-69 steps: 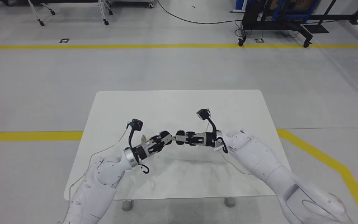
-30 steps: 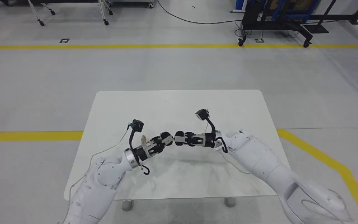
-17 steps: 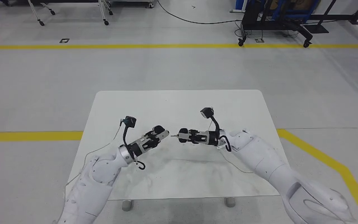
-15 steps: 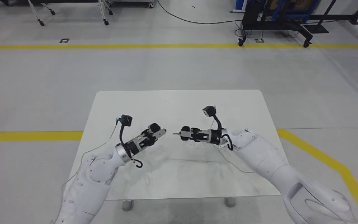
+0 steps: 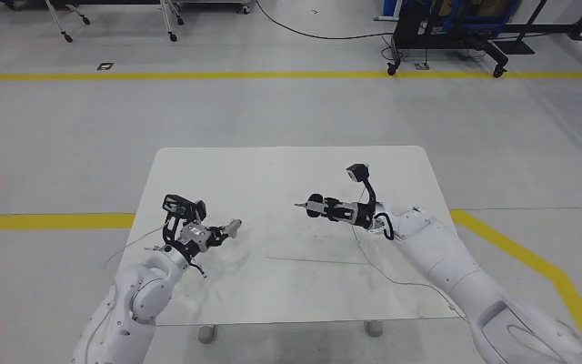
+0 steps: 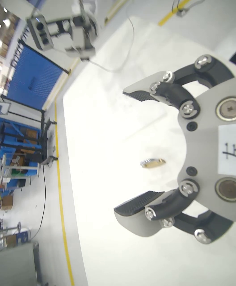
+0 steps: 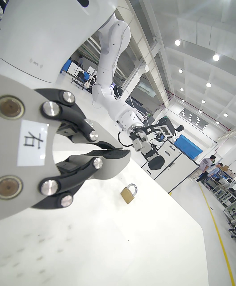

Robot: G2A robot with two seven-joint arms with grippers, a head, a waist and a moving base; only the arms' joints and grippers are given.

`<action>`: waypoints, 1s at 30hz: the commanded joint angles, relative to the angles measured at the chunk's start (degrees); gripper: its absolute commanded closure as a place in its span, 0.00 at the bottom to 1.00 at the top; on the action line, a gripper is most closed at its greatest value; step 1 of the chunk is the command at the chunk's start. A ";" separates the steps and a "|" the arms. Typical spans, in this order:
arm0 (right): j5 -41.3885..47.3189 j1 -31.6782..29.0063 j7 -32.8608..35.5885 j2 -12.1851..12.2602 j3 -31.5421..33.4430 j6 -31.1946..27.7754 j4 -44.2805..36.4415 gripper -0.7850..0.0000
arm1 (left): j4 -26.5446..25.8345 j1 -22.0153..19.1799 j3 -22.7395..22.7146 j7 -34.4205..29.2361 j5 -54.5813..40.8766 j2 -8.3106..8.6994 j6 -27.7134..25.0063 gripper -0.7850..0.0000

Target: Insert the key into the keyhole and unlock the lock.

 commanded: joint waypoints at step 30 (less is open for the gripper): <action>0.00 0.00 0.00 0.00 0.00 0.00 0.00 1.00 | 9.49 -8.26 9.75 -7.59 12.04 -1.56 8.47 1.00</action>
